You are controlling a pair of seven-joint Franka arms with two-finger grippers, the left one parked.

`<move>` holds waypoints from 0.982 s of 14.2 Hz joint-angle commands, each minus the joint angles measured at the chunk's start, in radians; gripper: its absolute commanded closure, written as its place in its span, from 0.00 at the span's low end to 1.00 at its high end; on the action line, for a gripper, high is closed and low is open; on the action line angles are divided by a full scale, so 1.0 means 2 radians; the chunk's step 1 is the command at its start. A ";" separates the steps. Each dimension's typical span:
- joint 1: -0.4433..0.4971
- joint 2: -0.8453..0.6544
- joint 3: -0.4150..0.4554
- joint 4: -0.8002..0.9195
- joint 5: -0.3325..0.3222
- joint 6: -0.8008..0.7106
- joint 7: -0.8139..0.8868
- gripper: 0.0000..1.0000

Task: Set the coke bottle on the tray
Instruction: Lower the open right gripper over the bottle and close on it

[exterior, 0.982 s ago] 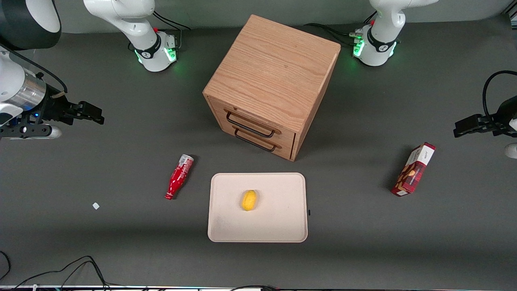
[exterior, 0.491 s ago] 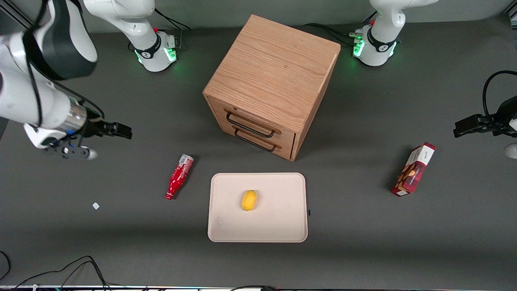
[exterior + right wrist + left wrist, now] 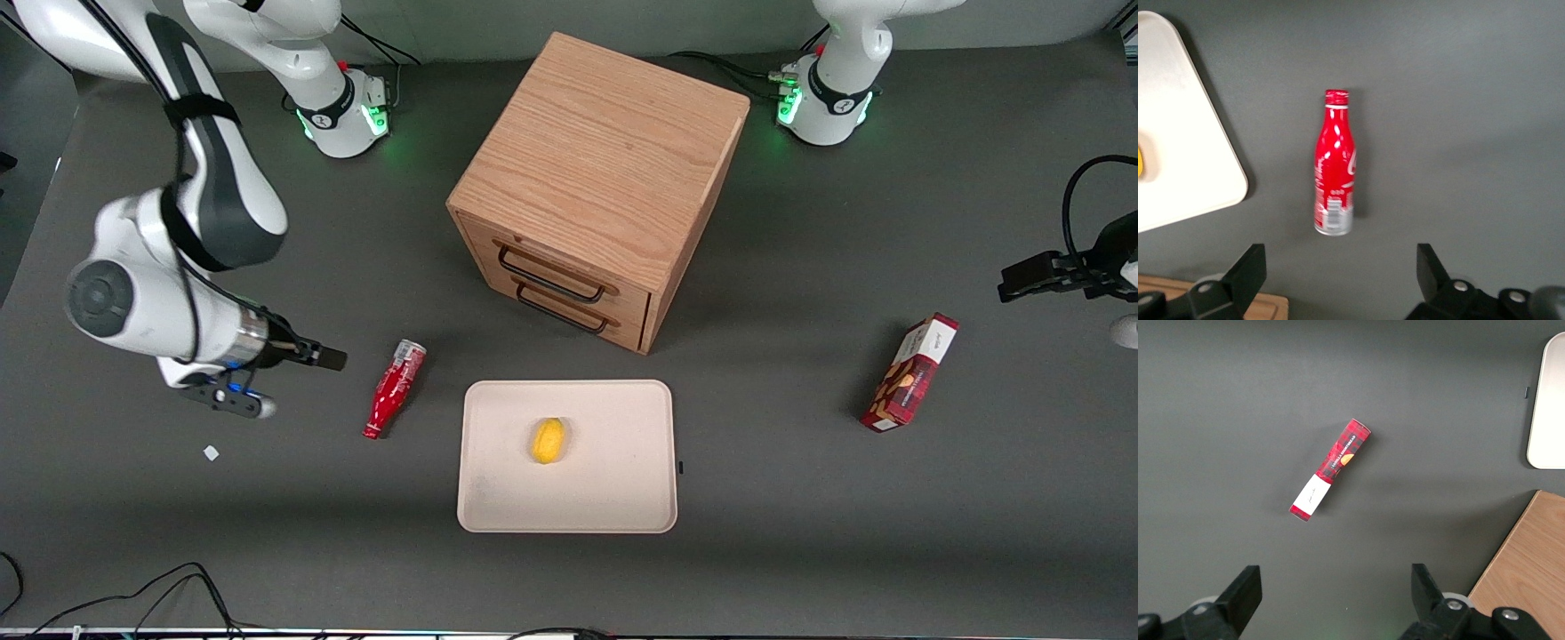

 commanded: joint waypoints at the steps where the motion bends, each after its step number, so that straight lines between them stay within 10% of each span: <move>1: 0.022 0.004 0.001 -0.065 -0.030 0.094 0.058 0.00; 14: 0.034 0.075 0.001 -0.135 -0.105 0.267 0.171 0.00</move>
